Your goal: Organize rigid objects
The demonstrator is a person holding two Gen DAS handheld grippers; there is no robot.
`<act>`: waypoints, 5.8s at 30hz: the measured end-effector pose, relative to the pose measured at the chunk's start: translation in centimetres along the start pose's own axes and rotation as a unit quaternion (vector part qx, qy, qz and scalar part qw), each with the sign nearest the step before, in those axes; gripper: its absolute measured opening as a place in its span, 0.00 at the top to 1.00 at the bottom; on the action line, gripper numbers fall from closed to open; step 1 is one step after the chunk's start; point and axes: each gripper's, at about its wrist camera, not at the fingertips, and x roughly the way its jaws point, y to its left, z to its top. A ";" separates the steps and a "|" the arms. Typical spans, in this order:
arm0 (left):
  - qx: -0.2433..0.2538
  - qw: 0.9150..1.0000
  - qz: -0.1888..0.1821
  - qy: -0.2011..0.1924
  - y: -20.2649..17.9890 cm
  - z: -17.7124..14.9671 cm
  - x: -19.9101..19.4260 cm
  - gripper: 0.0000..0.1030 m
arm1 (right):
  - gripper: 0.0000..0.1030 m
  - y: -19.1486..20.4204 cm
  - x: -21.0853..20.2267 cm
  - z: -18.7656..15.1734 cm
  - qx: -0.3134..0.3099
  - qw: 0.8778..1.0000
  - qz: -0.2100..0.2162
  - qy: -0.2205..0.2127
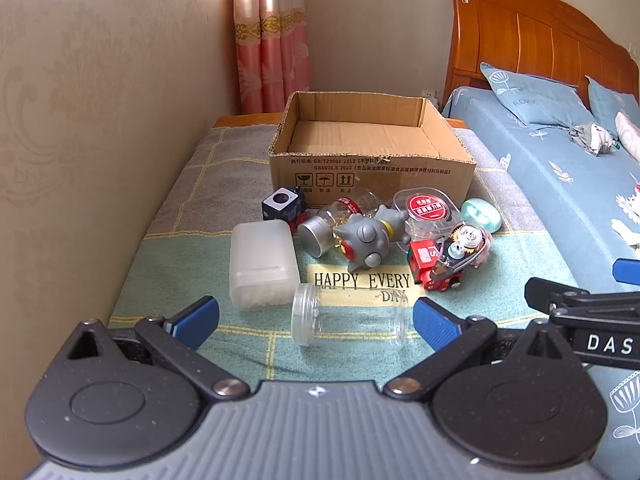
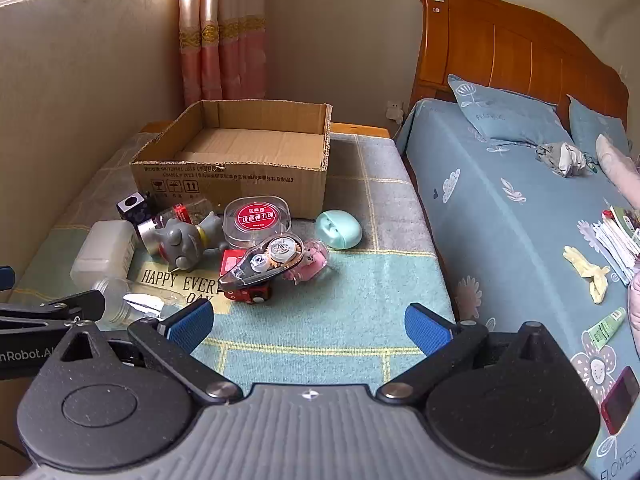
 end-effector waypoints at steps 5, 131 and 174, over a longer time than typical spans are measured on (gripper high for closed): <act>-0.006 1.000 -0.003 -0.002 0.3 0.0 0.0 0.01 | 0.00 0.3 -0.1 0.2 -0.006 1.000 -0.004 -0.004; 0.107 0.987 -0.119 -0.017 -0.3 1.4 6.4 0.13 | 0.00 -1.0 13.1 0.2 -0.228 0.950 0.209 -0.049; 0.187 0.976 -0.108 -0.028 -1.3 17.9 13.8 0.13 | 0.10 -0.8 13.1 12.7 -0.216 0.954 0.195 -0.074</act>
